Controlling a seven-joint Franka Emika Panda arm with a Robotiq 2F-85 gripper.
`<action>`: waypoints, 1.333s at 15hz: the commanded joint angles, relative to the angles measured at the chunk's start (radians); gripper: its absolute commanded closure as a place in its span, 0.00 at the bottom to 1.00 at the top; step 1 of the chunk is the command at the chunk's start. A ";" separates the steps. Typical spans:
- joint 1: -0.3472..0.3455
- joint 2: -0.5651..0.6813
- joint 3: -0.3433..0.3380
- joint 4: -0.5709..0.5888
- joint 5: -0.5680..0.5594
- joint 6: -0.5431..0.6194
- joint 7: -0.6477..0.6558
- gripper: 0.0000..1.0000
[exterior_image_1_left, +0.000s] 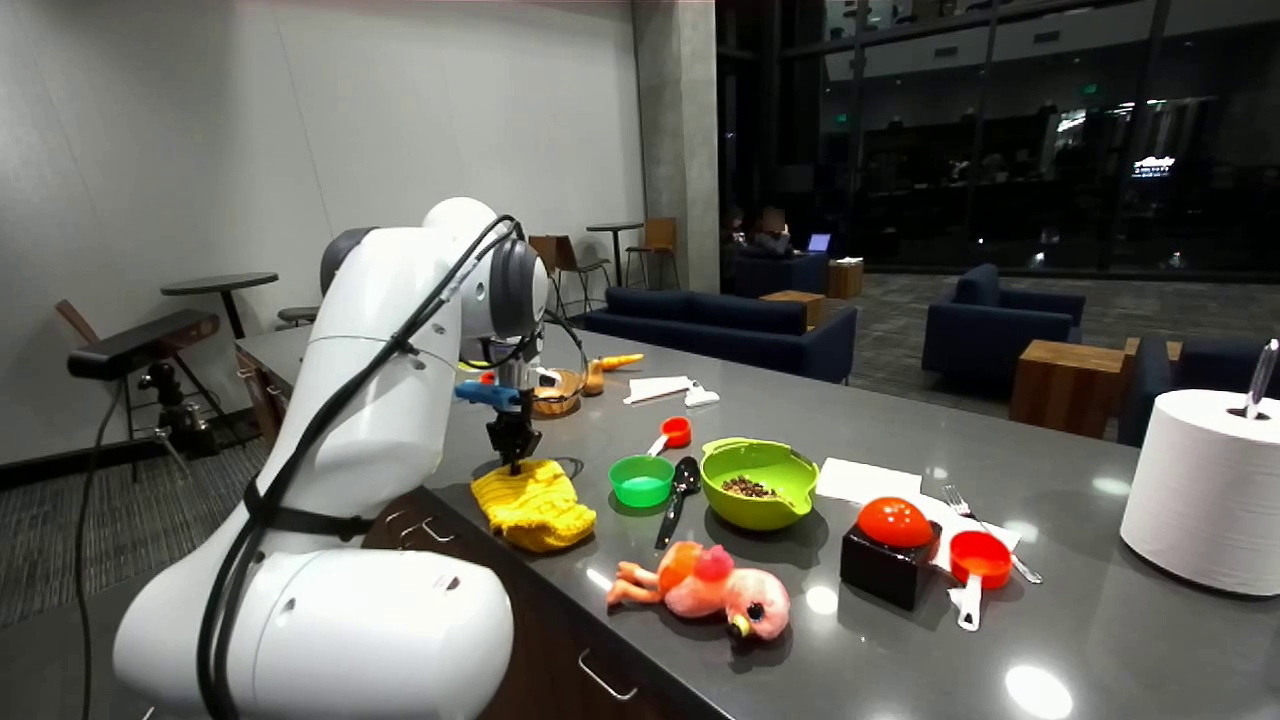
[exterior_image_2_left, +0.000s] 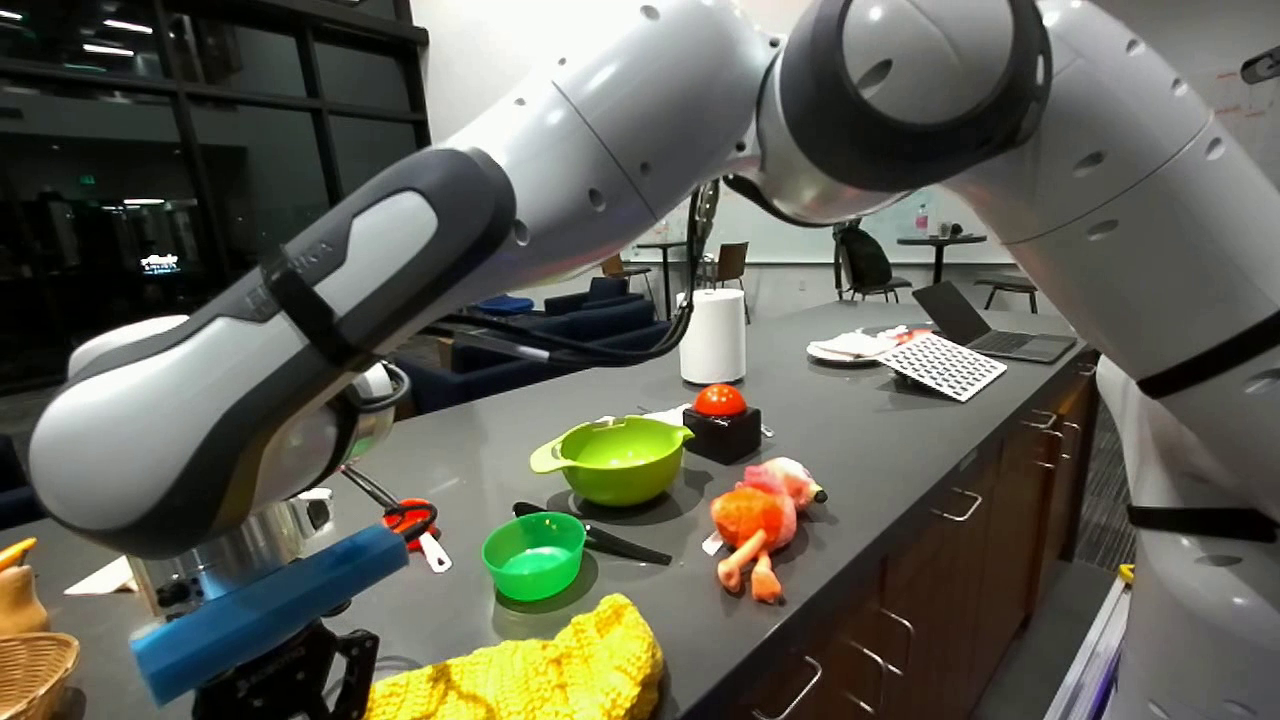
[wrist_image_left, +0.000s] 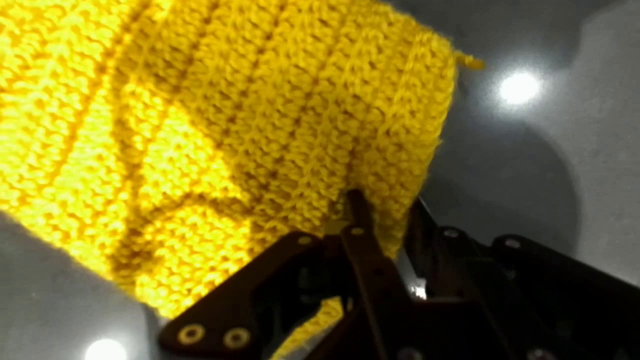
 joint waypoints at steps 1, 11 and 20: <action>0.019 0.015 -0.017 0.040 -0.011 -0.030 0.001 1.00; 0.000 -0.053 -0.018 0.045 -0.001 -0.092 -0.010 0.99; -0.062 -0.273 -0.014 -0.106 0.022 -0.077 0.032 0.99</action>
